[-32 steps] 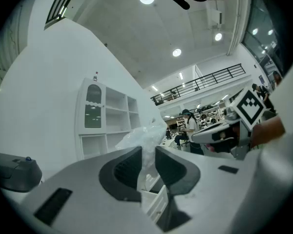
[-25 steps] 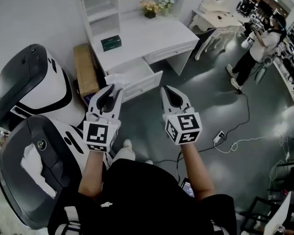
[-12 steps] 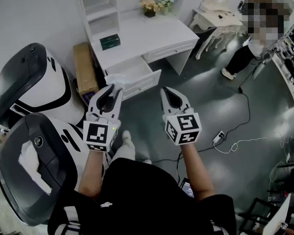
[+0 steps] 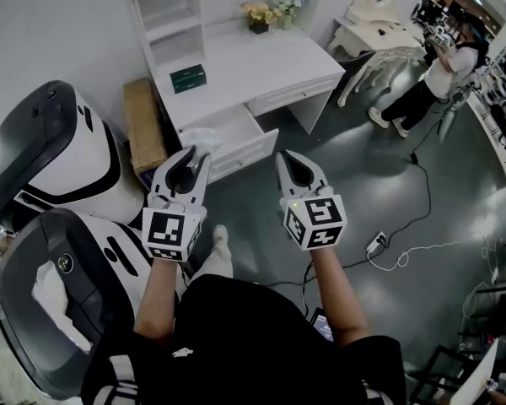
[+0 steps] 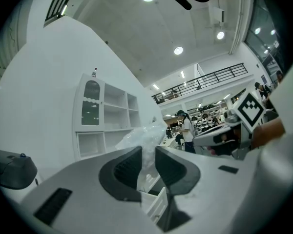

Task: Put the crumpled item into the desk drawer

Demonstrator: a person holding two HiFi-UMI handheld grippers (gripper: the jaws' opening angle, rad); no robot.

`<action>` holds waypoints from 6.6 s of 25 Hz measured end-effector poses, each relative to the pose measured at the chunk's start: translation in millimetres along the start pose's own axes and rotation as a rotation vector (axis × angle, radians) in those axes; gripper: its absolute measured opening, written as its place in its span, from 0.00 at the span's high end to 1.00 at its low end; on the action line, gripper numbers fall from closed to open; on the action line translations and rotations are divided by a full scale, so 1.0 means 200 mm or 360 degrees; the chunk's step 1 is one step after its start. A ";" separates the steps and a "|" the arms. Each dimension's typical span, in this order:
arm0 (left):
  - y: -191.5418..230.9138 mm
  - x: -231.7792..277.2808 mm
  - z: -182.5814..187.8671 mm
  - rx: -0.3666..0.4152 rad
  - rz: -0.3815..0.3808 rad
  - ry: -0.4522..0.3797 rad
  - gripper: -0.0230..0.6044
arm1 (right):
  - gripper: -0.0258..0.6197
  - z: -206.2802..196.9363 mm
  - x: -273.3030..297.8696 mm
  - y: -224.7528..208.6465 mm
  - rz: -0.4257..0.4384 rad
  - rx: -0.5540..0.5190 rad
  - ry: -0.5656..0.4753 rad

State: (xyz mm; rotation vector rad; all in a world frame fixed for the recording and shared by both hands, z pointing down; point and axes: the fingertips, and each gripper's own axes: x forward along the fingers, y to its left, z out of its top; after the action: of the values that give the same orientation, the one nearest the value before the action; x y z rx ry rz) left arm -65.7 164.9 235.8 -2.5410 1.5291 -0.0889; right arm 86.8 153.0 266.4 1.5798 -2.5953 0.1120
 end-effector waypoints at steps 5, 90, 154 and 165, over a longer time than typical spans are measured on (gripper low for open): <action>0.07 0.14 -0.02 -0.0029 -0.0005 0.0015 0.84 | 0.97 0.02 0.14 -0.07 0.0005 -0.0005 0.0004; 0.65 1.81 -0.99 -0.0177 -0.0380 0.0490 0.84 | 0.97 -0.35 1.93 -0.89 -0.0038 0.0139 0.0464; 0.01 1.76 -2.93 -0.0162 -0.0901 0.1685 0.84 | 0.97 -1.69 2.00 -1.04 0.0138 0.0428 0.1096; -0.02 1.74 -3.09 -0.0140 -0.0907 0.1737 0.84 | 0.97 -1.77 1.98 -1.03 0.0195 0.0437 0.1153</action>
State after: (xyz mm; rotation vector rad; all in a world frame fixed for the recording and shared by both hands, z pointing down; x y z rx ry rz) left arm 14.6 -213.1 829.6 -3.0549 0.8802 -1.7226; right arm 105.8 -248.7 669.9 1.1353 -2.1385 0.8982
